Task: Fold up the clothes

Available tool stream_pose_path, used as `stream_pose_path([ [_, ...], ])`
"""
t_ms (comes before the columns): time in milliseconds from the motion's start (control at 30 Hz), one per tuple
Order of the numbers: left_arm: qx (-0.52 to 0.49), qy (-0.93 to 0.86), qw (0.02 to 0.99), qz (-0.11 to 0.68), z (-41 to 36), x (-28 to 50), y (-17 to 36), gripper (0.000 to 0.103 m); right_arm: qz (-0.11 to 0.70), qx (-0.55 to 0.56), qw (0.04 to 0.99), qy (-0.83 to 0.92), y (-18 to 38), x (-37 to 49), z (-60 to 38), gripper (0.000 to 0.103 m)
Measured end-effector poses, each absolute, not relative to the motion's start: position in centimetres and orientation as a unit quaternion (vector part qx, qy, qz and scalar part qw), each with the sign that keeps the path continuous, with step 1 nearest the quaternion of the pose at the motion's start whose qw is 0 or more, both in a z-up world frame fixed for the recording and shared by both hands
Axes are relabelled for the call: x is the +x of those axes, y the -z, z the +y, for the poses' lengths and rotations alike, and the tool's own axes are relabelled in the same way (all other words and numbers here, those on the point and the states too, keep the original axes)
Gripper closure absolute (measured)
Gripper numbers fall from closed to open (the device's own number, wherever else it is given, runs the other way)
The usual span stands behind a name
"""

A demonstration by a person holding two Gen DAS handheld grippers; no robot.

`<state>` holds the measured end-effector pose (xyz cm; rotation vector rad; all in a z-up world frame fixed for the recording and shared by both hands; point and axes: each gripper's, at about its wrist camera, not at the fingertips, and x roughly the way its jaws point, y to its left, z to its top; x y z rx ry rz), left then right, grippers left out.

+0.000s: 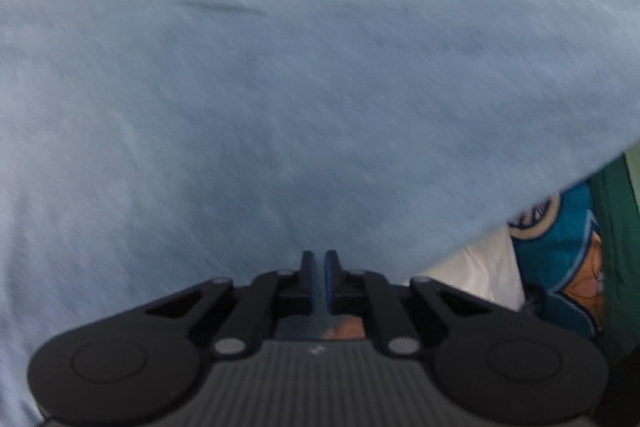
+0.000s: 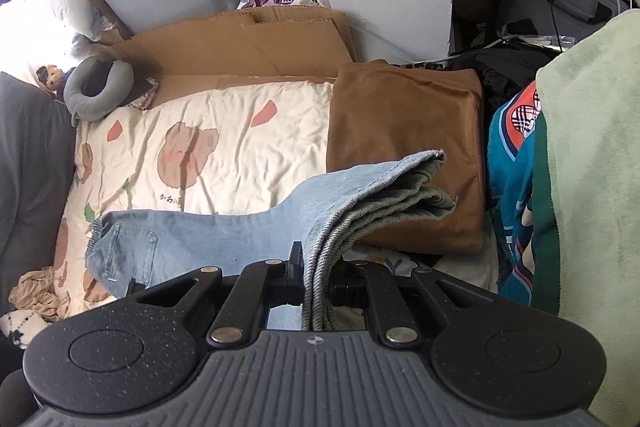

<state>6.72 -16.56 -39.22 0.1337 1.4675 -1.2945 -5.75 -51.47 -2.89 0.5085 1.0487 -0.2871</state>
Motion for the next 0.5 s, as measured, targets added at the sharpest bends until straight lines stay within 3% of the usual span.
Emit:
stream_pose_path([
  [500,0.044,0.508,0.578,0.637,-18.1,7.7,40.4,0.103,0.51,0.217,0.823,0.121,3.5,-3.5,-48.5,0.094],
])
